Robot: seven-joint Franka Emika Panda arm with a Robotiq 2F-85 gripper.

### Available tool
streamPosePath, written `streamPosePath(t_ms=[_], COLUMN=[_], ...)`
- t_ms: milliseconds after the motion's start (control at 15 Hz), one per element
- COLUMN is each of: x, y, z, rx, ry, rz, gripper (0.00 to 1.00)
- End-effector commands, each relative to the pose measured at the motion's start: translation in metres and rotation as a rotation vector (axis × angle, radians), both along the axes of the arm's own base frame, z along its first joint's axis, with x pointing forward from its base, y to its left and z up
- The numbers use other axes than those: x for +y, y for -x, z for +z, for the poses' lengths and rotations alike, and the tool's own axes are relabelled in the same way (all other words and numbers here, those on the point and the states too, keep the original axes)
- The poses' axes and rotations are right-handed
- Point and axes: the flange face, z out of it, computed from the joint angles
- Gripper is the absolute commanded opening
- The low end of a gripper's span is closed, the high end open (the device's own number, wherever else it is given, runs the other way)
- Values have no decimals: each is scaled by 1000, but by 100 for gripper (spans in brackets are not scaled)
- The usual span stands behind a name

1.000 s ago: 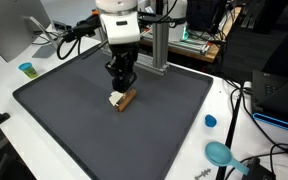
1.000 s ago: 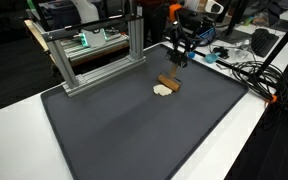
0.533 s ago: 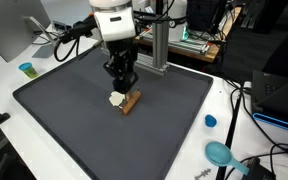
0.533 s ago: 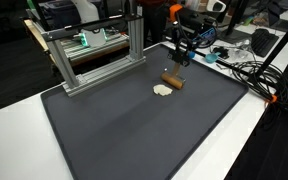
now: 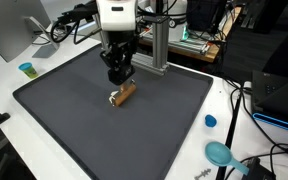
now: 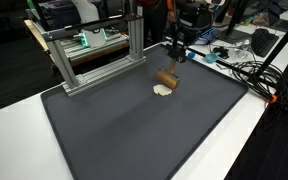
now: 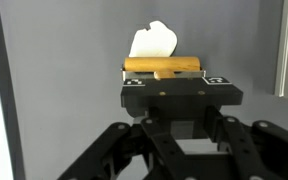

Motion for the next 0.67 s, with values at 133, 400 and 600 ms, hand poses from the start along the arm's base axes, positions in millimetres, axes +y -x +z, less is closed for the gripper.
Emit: streamPosePath(t_ms=[133, 400, 600], x=[-16, -5, -5], y=[-8, -16, -21], z=[-13, -28, -35], rx=[41, 64, 92], ry=[91, 71, 66], rz=[-87, -45, -39], gripper=[21, 21, 21])
